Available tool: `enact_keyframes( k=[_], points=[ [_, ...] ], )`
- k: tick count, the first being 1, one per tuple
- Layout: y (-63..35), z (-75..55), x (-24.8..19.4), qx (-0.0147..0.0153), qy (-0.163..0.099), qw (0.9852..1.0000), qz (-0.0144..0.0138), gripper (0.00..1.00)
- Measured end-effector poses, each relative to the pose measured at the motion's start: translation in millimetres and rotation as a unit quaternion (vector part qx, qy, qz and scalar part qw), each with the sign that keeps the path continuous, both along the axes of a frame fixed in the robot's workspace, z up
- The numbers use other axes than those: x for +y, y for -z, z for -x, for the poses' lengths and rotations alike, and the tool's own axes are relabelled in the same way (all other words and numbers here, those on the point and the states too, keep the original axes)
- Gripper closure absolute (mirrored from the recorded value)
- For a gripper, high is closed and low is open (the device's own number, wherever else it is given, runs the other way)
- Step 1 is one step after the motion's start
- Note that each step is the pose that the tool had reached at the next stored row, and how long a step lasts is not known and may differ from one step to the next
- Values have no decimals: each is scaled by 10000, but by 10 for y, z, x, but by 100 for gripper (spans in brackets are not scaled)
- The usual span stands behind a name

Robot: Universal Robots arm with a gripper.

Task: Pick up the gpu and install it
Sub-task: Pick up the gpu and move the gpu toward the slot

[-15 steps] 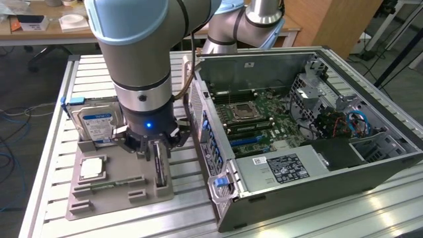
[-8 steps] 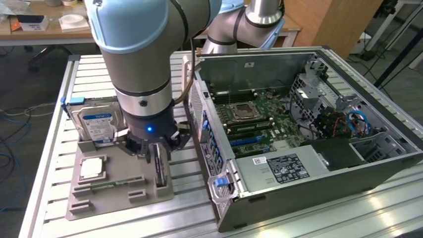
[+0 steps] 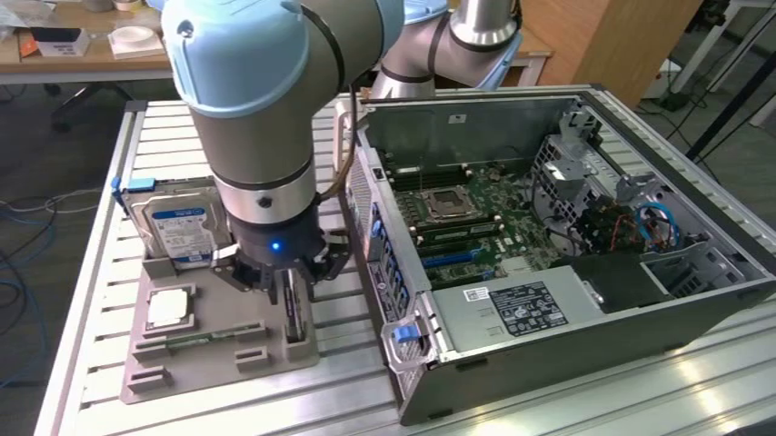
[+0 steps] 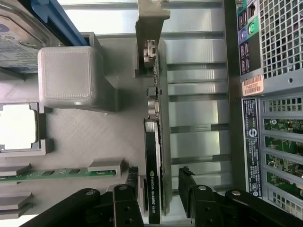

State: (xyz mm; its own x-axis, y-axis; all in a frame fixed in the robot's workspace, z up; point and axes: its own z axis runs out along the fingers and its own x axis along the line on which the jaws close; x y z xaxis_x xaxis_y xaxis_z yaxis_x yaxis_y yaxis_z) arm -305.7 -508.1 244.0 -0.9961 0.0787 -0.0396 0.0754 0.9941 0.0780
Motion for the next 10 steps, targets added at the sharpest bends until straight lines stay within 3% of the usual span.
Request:
enact_keyframes(
  k=[7,10],
  points=[
    [62,1,2,-4,0,10000,0,53],
    [64,-1,86,-5,0,10000,3,53]
  ],
)
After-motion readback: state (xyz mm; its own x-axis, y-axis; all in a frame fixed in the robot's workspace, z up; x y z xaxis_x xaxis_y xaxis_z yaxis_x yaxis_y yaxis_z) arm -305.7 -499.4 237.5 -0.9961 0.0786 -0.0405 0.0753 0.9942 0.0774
